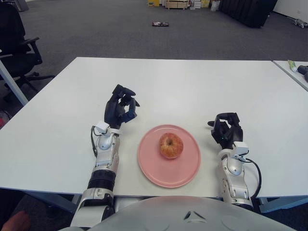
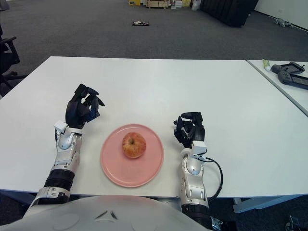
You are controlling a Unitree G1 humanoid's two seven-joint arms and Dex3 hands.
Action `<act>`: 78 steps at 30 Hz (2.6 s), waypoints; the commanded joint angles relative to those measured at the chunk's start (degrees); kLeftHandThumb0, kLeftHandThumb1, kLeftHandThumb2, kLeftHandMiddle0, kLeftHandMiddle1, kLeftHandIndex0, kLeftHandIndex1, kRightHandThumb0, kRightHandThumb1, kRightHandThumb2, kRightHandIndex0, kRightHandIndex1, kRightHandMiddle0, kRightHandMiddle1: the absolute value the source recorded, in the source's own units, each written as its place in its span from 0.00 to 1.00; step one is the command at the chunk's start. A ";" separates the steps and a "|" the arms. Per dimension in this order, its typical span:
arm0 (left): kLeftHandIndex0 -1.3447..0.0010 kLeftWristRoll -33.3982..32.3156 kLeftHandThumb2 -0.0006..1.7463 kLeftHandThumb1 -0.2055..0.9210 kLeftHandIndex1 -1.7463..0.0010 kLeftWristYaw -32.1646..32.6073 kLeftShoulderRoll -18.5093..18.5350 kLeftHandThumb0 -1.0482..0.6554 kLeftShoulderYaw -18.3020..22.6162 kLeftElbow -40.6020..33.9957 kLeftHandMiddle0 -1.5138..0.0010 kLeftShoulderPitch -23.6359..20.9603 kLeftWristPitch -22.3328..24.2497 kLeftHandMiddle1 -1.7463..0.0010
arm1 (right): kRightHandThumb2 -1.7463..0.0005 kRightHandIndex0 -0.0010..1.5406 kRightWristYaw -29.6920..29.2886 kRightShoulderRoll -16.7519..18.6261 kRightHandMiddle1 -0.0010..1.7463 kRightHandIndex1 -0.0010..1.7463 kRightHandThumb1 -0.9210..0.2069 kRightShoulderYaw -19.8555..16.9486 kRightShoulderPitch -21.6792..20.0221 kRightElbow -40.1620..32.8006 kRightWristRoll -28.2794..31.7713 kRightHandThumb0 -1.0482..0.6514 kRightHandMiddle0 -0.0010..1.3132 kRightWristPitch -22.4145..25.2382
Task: Put the apple into the plate.
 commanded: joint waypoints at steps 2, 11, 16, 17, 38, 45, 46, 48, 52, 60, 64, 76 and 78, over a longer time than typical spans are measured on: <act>0.67 1.84 0.60 0.66 0.00 1.61 0.23 0.37 0.54 2.02 0.50 -0.45 -0.90 0.00 | 0.56 0.36 0.18 0.32 1.00 0.75 0.16 -0.23 -0.86 0.26 -0.30 0.40 0.23 0.01; 0.68 3.06 0.58 0.68 0.00 2.66 -0.09 0.37 0.84 5.07 0.51 -0.48 -2.31 0.00 | 0.55 0.36 0.37 0.35 1.00 0.75 0.16 -0.38 -0.89 0.54 -0.13 0.40 0.23 -0.36; 0.68 3.96 0.59 0.67 0.00 4.40 -0.60 0.37 1.02 6.26 0.53 -0.07 -1.37 0.00 | 0.56 0.35 0.08 0.88 1.00 0.75 0.16 -0.54 -0.94 0.45 0.25 0.40 0.23 -0.03; 0.67 4.22 0.60 0.66 0.00 4.75 -0.64 0.37 1.01 6.47 0.53 -0.02 -0.99 0.00 | 0.56 0.35 0.08 0.94 1.00 0.75 0.16 -0.54 -0.98 0.42 0.31 0.40 0.23 -0.02; 0.70 10.85 0.56 0.70 0.00 13.03 -0.43 0.38 0.33 7.26 0.53 1.87 4.44 0.00 | 0.55 0.35 1.17 0.49 1.00 0.75 0.16 -0.49 -0.93 0.67 0.43 0.40 0.23 0.15; 0.71 9.82 0.55 0.72 0.00 12.84 -0.69 0.38 0.36 7.04 0.55 2.66 5.66 0.00 | 0.55 0.34 1.60 0.37 1.00 0.76 0.16 -0.52 -1.05 1.23 0.34 0.40 0.23 -0.14; 0.71 9.76 0.55 0.72 0.00 12.81 -0.70 0.38 0.36 7.01 0.56 2.69 5.74 0.00 | 0.55 0.34 1.62 0.36 1.00 0.76 0.16 -0.53 -1.07 1.28 0.33 0.40 0.23 -0.17; 0.71 9.48 0.55 0.72 0.00 12.70 -0.73 0.38 0.44 7.16 0.57 2.83 5.85 0.00 | 0.55 0.34 1.74 0.35 1.00 0.76 0.16 -0.52 -1.12 1.41 0.39 0.40 0.23 -0.20; 0.72 9.46 0.54 0.73 0.00 12.96 -0.75 0.38 0.50 7.10 0.58 3.13 6.48 0.00 | 0.55 0.34 1.98 0.39 1.00 0.76 0.16 -0.49 -1.21 1.68 0.53 0.40 0.23 -0.16; 0.72 9.55 0.53 0.75 0.00 13.41 -0.77 0.39 0.66 7.27 0.60 3.26 7.44 0.00 | 0.57 0.34 2.29 0.52 1.00 0.74 0.14 -0.43 -1.50 2.13 0.55 0.40 0.22 -0.08; 0.73 9.03 0.52 0.75 0.00 13.04 -0.81 0.39 0.79 7.80 0.61 2.94 7.48 0.00 | 0.57 0.34 2.51 0.42 1.00 0.74 0.14 -0.37 -1.74 2.60 0.52 0.40 0.22 -0.11; 0.73 8.61 0.52 0.76 0.00 12.85 -0.64 0.39 0.73 8.42 0.61 2.52 6.97 0.00 | 0.55 0.35 2.51 0.23 1.00 0.74 0.16 -0.19 -2.08 3.51 -0.14 0.40 0.23 -0.33; 0.73 8.56 0.52 0.76 0.00 12.82 -0.63 0.39 0.72 8.34 0.61 2.51 7.08 0.00 | 0.54 0.35 2.52 0.04 1.00 0.74 0.17 -0.08 -2.18 3.75 -0.47 0.40 0.24 -0.15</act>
